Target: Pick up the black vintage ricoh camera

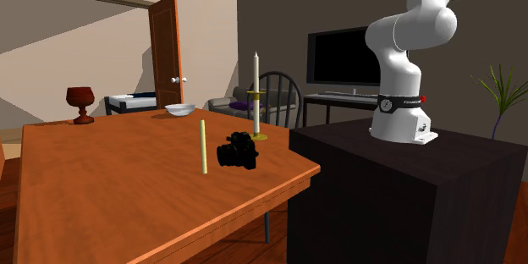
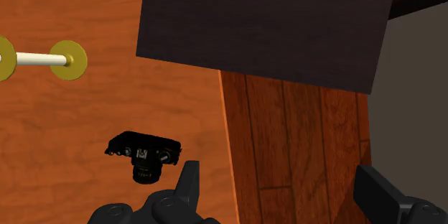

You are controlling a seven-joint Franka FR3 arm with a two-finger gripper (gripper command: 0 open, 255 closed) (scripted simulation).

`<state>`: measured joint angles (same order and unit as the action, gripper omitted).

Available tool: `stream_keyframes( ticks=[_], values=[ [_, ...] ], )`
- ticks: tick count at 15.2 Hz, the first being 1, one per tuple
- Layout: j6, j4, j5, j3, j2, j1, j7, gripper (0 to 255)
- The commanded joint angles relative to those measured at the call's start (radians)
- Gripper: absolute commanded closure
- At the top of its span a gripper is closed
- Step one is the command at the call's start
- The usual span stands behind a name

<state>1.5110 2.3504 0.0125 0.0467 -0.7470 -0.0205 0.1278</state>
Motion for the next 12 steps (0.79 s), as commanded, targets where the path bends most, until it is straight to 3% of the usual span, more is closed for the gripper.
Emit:
stream_keyframes(
  ticks=[1, 12],
  values=[
    [0.000, 0.000, 0.000, 0.000, 0.000, 0.000, 0.000, 0],
    [0.396, 0.160, 0.055, -0.085, 0.208, -0.054, 0.060, 0]
  ],
)
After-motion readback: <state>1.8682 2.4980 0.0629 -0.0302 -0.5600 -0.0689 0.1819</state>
